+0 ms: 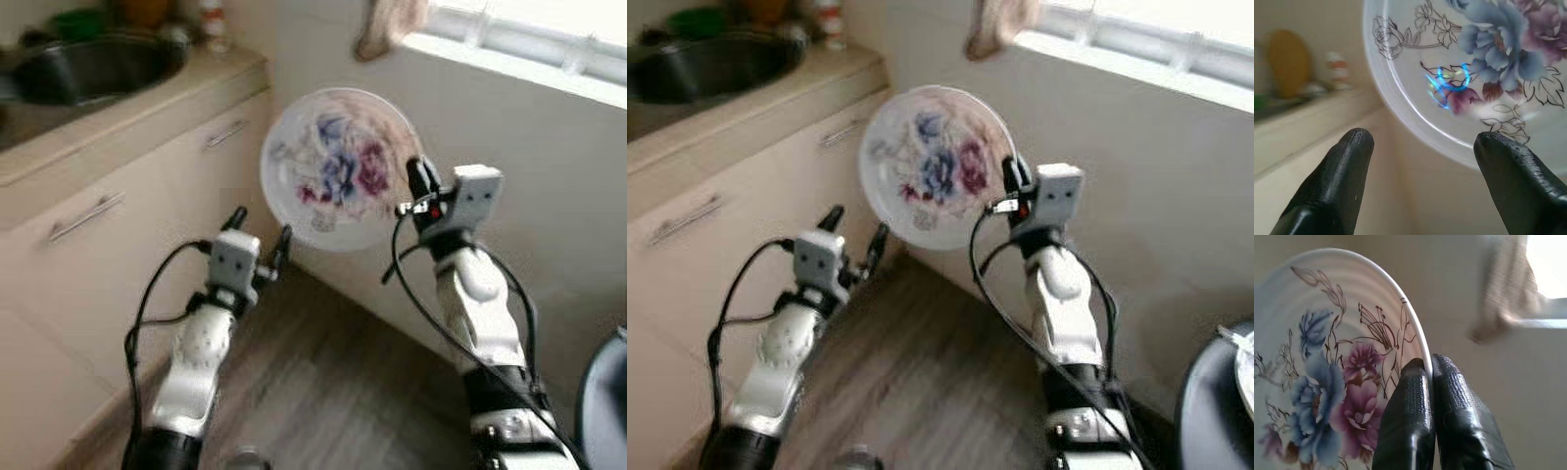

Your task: Kitchen organization

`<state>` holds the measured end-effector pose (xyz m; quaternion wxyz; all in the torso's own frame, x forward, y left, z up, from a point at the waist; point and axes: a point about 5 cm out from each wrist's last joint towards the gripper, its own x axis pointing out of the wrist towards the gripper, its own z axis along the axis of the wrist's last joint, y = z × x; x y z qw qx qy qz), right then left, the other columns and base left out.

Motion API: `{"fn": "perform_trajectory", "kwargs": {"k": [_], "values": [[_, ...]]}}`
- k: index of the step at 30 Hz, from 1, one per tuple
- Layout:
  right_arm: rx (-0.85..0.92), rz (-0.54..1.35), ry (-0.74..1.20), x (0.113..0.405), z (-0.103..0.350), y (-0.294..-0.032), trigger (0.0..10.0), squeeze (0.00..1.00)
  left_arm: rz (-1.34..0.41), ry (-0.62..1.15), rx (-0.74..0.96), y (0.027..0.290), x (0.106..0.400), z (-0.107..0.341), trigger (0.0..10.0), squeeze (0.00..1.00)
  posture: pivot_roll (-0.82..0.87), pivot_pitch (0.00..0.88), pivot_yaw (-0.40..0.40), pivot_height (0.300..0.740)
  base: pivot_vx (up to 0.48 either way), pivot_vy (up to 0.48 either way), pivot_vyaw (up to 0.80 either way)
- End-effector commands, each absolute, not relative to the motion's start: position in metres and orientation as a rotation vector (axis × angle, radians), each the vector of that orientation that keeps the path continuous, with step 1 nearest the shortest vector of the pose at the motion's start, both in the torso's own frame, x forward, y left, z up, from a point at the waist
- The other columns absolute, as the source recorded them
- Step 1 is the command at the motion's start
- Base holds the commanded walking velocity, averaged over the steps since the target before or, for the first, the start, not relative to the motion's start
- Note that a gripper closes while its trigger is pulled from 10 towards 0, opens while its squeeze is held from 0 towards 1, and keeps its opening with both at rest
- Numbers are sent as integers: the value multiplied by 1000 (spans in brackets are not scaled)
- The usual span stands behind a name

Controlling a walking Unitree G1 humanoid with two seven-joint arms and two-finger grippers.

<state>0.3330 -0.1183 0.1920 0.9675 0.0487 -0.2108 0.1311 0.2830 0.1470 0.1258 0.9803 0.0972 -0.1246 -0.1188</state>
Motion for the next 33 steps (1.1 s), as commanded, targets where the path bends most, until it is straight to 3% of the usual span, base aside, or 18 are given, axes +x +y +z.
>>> {"fn": "perform_trajectory", "kwargs": {"k": [1,11,21,27,33], "values": [[56,228,-551,331,216,-127,0,0,-274,-270,179,137,282,129,10000,0,8,0,-59,740,0,0,406],[-27,222,-567,330,215,-123,0,0,-279,-278,167,135,283,130,10000,0,8,0,-62,740,52,0,201],[-11,226,-570,331,215,-122,0,0,-275,-292,160,135,283,133,10000,0,8,0,-62,740,440,0,789],[-11,214,-577,332,217,-123,0,0,-278,-299,157,135,284,134,10000,0,8,0,-60,740,452,0,73],[-35,221,-598,331,220,-120,0,0,-281,-305,156,134,285,135,10000,0,8,0,-60,740,447,0,800]]}}
